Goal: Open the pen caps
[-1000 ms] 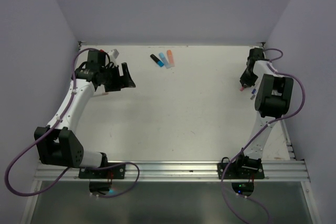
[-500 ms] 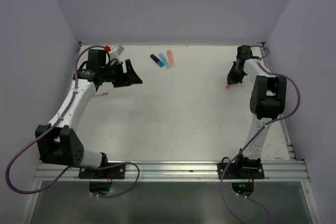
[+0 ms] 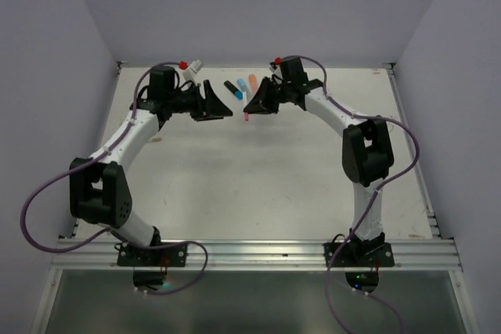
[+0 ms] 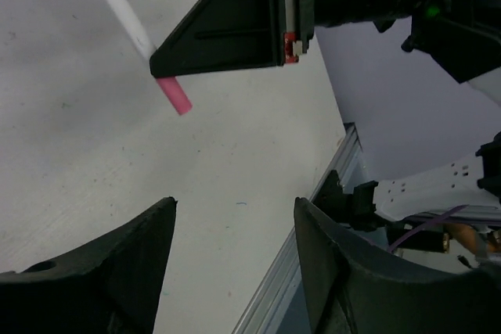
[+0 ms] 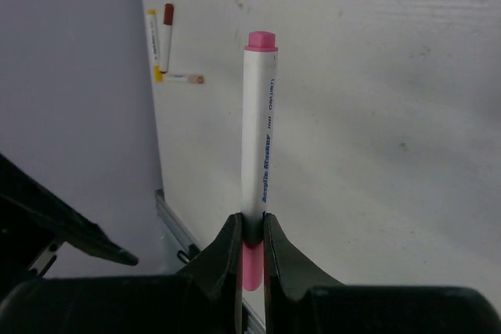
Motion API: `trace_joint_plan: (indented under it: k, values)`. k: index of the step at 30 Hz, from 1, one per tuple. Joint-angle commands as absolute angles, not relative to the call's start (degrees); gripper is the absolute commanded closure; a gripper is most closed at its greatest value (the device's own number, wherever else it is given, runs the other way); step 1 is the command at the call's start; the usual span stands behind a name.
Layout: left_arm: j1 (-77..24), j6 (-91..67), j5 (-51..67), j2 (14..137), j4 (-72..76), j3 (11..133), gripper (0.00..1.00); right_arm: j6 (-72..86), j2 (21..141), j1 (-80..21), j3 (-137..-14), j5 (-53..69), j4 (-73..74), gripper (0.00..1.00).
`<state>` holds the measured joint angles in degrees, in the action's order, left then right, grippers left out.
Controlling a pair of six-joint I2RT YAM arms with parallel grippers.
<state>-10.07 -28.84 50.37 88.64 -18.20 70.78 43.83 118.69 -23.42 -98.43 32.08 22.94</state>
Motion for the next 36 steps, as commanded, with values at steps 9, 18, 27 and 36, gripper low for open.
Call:
trace_joint_plan:
  k: [9, 18, 27, 36]
  values:
    - [-10.72, -40.17, 51.94, 97.64, -11.07, 75.14, 0.53, 57.56, 111.45, -26.81, -94.4, 40.16, 6.52, 1.0]
    - [-12.04, -39.55, 50.89, 99.67, -12.48, 78.66, 0.52, 59.5, 112.32, -27.6, -96.33, 40.17, 6.68, 1.0]
    - [-12.04, -39.55, 50.98, 98.97, -12.48, 77.78, 0.51, 59.68, 112.85, -28.47, -96.86, 39.55, 7.38, 1.0]
    - [-12.04, -39.99, 51.59, 97.91, -11.6, 76.03, 0.97, 60.64, 111.62, -28.48, -95.28, 38.93, 6.33, 1.0]
